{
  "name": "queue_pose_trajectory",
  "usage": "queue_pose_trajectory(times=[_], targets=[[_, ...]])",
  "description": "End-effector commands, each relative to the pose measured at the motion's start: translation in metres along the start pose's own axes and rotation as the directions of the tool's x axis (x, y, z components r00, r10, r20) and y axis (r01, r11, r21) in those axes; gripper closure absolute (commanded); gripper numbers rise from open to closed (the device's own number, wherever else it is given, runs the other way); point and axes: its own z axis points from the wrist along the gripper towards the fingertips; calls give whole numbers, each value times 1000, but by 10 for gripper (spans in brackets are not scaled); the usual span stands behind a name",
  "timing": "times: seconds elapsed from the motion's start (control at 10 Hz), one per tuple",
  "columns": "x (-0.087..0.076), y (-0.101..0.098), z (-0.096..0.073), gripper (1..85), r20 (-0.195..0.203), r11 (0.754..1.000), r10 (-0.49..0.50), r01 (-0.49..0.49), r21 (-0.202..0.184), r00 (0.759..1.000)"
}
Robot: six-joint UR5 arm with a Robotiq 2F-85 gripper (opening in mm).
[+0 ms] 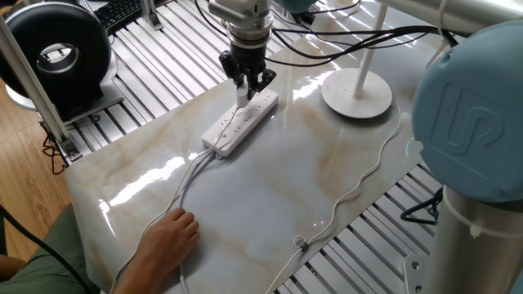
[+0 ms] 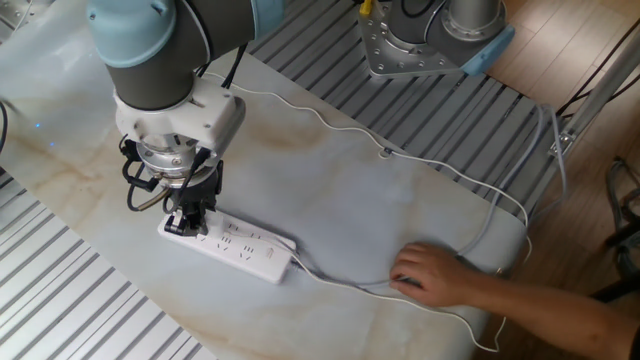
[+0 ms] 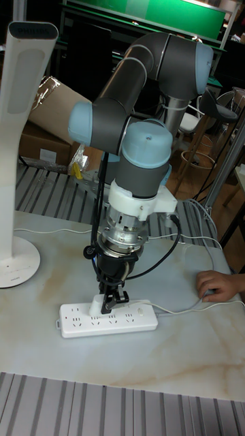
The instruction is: Plug in the power cord of the desk lamp, turn on the socket, and light up the desk lamp
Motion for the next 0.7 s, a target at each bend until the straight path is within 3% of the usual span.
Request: queue_pose_trajectory(times=[0.0, 0.6], targets=[[-1, -1, 2, 847, 15, 1000, 1, -1, 13, 1000], [0, 2, 2, 847, 31, 1000, 2, -2, 16, 1000]])
